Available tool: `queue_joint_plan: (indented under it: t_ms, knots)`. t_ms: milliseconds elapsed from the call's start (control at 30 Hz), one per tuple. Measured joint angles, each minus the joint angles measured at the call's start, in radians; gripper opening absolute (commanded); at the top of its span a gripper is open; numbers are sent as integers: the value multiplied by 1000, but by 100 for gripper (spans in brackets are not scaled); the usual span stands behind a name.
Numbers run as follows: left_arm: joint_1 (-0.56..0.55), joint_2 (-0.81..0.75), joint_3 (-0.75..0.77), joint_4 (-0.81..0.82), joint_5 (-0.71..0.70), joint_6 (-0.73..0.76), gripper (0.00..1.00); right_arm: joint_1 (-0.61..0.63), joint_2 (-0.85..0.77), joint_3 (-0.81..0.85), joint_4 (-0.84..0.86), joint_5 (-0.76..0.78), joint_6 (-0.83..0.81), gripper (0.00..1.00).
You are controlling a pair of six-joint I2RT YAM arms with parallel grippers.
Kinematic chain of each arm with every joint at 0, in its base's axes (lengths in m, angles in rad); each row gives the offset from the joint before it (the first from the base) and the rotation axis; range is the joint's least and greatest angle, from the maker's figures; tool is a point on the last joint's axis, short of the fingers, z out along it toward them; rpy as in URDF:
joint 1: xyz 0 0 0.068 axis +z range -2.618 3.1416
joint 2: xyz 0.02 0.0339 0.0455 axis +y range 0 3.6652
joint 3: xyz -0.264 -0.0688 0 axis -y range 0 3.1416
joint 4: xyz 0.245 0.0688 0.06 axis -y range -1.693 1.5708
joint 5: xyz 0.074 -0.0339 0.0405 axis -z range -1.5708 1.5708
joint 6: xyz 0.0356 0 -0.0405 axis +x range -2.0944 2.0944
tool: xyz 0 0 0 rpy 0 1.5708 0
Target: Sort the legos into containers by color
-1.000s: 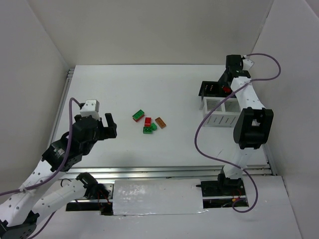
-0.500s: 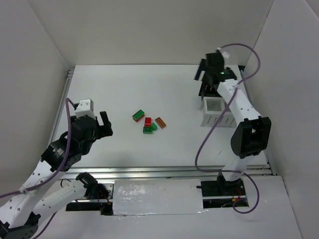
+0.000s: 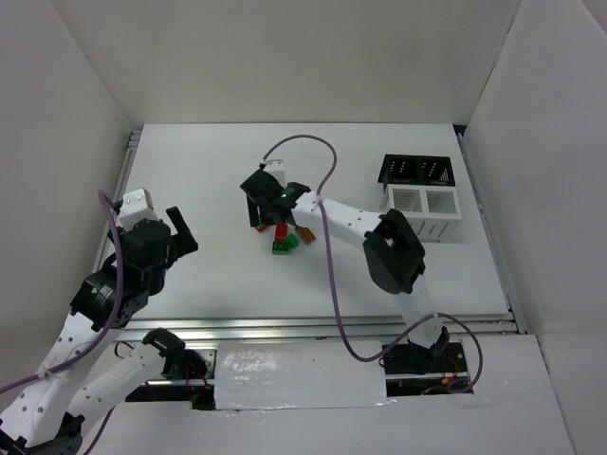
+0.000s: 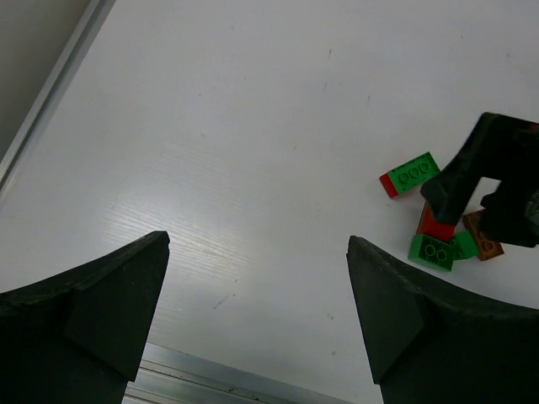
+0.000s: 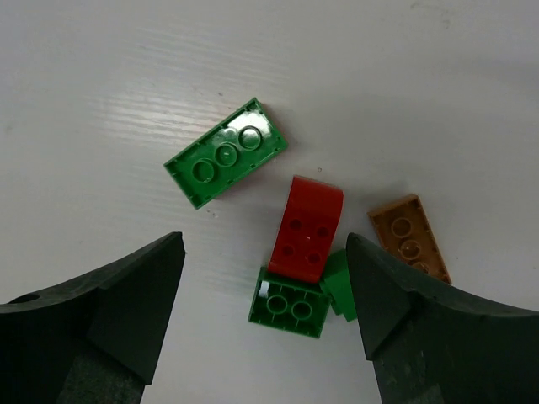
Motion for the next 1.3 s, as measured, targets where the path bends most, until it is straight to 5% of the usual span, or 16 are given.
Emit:
queue_joint_plan:
  t_ms: [200,967,1300]
  knots:
    - [0,1,0,0,11,4,99,6,111,33,-49,40,51,78]
    - [0,-6,0,2,34,9,99,-21,143,38,-31,35,94,57]
    - [1,-7,0,8,53,13,100,-23,138,17,-5,47,94,70]
